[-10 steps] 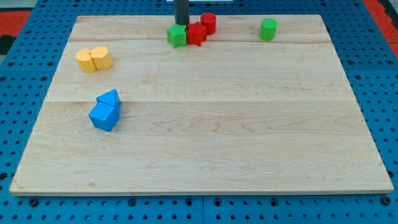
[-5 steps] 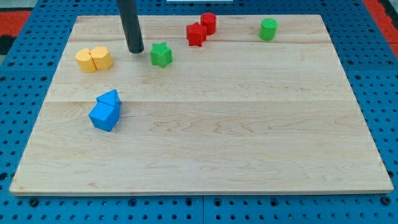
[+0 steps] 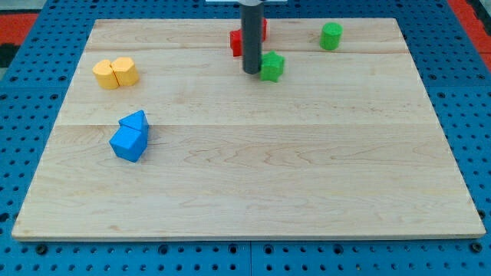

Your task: Push green star to the green circle

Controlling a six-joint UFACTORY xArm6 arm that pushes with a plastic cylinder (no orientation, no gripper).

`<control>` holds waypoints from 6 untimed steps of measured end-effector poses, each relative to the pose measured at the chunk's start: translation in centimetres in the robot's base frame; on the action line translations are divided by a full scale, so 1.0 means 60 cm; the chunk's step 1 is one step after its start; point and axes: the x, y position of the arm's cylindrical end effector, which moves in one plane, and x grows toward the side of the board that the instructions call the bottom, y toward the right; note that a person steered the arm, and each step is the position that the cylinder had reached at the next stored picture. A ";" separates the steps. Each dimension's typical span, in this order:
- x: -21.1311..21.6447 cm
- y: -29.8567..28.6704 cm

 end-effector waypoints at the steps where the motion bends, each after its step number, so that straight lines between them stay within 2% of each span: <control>1: 0.011 0.054; 3: 0.042 0.130; 6: -0.003 0.150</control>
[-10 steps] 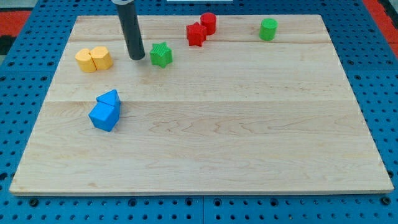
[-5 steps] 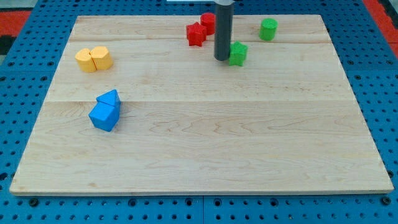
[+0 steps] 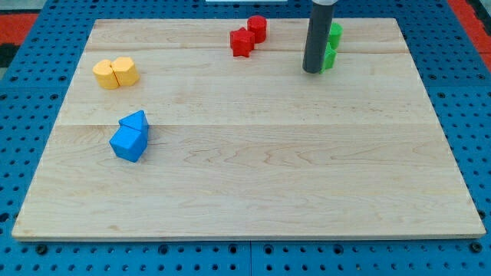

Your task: Push green star to the green circle

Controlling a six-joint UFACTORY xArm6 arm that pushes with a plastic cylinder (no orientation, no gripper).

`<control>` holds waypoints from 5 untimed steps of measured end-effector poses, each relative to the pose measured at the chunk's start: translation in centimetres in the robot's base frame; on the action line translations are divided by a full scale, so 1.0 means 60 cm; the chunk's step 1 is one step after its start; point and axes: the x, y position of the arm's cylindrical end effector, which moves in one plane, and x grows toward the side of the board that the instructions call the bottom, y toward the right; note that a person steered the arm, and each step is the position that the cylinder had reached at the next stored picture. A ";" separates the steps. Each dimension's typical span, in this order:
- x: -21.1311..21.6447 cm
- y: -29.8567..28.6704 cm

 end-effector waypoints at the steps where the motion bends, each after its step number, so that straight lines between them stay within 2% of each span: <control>1: -0.010 0.025; 5: -0.039 0.069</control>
